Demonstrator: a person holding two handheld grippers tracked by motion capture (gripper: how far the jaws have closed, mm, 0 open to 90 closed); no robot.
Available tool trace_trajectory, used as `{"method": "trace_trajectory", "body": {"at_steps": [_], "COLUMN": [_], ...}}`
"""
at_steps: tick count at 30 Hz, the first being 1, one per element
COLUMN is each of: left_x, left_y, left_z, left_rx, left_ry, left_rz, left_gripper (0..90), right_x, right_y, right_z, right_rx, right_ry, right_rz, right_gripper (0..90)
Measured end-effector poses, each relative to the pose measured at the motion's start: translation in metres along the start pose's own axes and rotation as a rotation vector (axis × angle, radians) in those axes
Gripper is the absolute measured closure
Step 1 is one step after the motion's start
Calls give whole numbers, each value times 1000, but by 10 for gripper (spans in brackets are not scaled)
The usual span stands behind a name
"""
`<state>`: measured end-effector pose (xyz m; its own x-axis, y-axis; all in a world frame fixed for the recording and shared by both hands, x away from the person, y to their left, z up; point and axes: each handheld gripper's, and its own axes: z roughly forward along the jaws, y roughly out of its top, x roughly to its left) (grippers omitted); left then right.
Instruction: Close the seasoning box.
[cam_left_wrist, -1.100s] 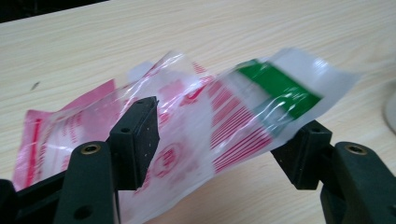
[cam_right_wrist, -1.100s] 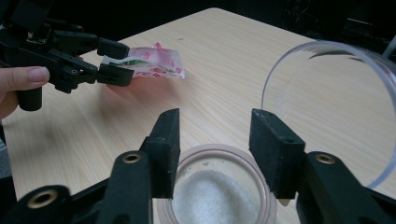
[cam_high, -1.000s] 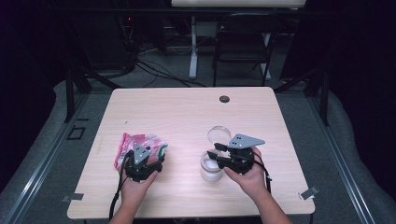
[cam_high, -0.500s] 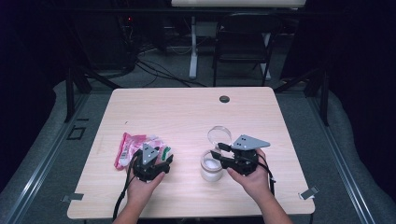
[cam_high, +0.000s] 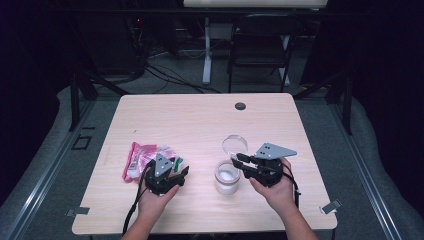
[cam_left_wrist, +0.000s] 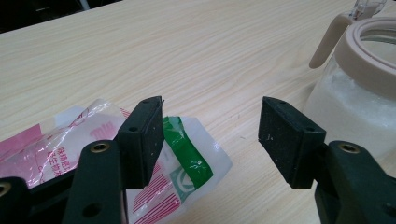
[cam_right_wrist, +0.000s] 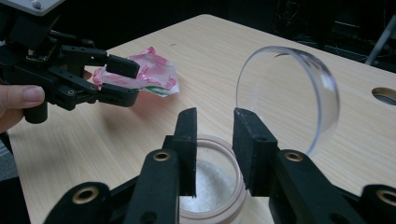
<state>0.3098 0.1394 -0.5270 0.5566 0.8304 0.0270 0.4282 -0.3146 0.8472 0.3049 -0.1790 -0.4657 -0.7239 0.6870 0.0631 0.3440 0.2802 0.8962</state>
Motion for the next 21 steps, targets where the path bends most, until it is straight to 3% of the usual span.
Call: {"method": "trace_trajectory", "body": {"at_steps": [12, 21], "left_x": [-3, -7], "left_y": [2, 2], "left_z": [-4, -6], "left_rx": [-12, -17], "left_ry": [-13, -19], "left_rz": [12, 19], "left_gripper": [439, 448], "right_x": [-9, -25], "right_y": [2, 0], "right_z": [-8, -13], "right_rx": [-3, -16], "right_ry": [-19, -42], "right_rz": [23, 73], "right_gripper": [740, 739]}}
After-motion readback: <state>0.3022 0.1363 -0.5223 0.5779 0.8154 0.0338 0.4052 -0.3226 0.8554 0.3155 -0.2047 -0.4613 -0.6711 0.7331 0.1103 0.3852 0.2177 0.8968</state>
